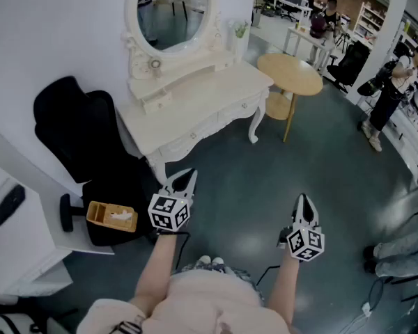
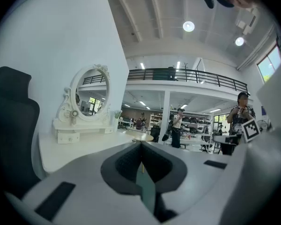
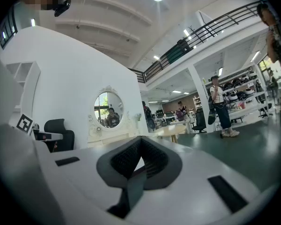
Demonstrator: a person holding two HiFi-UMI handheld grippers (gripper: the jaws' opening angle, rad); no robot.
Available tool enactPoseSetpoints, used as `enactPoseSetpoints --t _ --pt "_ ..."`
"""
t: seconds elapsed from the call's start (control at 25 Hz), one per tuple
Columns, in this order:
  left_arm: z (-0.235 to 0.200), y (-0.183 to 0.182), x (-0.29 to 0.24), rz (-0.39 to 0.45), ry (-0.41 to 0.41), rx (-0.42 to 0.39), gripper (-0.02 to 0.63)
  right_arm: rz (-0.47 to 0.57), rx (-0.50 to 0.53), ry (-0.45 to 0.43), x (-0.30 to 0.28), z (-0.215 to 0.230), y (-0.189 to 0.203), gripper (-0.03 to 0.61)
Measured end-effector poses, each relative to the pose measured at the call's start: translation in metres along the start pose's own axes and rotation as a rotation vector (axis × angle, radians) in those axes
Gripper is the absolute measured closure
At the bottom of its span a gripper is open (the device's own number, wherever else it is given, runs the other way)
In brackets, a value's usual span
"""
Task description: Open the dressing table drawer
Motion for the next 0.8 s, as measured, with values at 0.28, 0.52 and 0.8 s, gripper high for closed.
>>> enactPoseSetpoints --t 0.28,0.52,0.8 --pt "-0.0019 0.0 0.0003 -0.003 0.004 -0.002 0.588 -0.003 0.012 0.007 -0.0003 -0.003 -0.0009 0.563" --pt "-0.0026 0.0024 -0.0003 -0.003 0.009 0.0 0.588 0.001 0.027 0.008 0.0008 -0.0055 0.0006 0.565" --pt "-0.0044 0.0028 -0.0014 -0.01 0.014 0.009 0.588 0.0 0.03 0.004 -0.0006 -0.0103 -0.0024 0.565"
Point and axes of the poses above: the fingertips, and each gripper's own axes: x backward along the fingers, z to its right, y out of its underside, the point moved 5 cm from there along x, backward along the fingers, and after that the axes turned 6 degrees about x, right-handed, at the moved point
